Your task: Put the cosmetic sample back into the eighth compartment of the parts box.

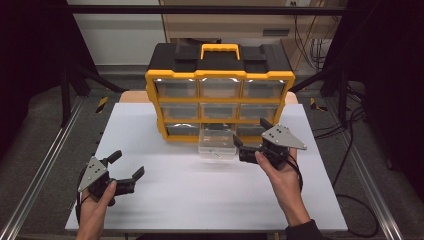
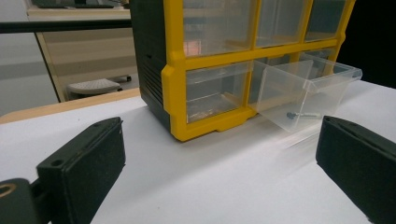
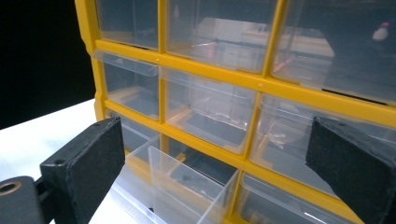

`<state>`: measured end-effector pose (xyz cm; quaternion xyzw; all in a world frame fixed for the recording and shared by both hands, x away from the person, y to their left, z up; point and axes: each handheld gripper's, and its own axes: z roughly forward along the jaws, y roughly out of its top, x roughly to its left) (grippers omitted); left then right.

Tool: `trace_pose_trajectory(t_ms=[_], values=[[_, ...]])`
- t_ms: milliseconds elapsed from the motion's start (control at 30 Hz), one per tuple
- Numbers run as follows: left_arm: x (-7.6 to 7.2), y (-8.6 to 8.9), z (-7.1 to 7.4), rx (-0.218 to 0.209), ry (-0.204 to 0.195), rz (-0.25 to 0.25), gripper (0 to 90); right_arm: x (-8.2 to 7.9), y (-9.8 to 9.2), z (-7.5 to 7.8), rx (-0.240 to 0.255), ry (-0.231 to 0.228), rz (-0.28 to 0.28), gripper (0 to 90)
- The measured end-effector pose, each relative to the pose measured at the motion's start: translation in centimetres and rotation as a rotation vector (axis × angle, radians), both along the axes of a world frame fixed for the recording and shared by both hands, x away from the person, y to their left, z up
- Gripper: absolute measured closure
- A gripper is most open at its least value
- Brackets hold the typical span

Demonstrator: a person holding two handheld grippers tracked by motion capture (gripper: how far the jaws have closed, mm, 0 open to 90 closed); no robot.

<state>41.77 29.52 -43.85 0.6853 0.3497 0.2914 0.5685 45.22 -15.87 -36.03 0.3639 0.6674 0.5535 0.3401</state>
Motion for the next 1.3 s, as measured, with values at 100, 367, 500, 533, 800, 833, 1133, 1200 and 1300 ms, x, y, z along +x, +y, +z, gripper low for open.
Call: trace_pose_trajectory(t_ms=[100,367,500,533,800,833,1133,1200,1300], values=[[-0.1,-0.1,0.2,-0.008,-0.003,-0.008,1.2,-0.3,-0.5,-0.4,0.001,-0.010,-0.004,6.7],[-0.5,-0.5,0.6,-0.015,-0.013,-0.028,1.1,-1.0,-1.7,-1.4,0.008,-0.029,-0.031,7.8],[-0.6,-0.6,0.8,-0.022,-0.018,-0.035,1.2,-1.3,-2.1,-1.9,0.019,-0.027,-0.038,6.3],[-0.6,-0.6,0.8,-0.023,-0.018,-0.036,1.2,-1.3,-2.1,-2.0,0.020,-0.028,-0.038,6.0],[-0.7,-0.8,1.0,-0.037,-0.019,-0.051,1.2,-1.7,-2.7,-2.5,0.032,-0.045,-0.048,4.8],[-0.8,-0.9,1.1,-0.037,-0.019,-0.052,1.2,-1.8,-2.8,-2.6,0.032,-0.046,-0.048,4.8],[-0.9,-1.7,2.3,-0.036,-0.029,-0.063,1.2,-2.2,-3.5,-3.4,0.033,-0.042,-0.055,4.8],[-0.9,-2.0,2.6,-0.030,-0.033,-0.062,1.3,-2.3,-3.7,-3.6,0.035,-0.038,-0.056,4.8],[-0.9,-2.5,3.0,-0.020,-0.032,-0.067,1.3,-2.5,-4.0,-3.9,0.031,-0.033,-0.057,5.3]])
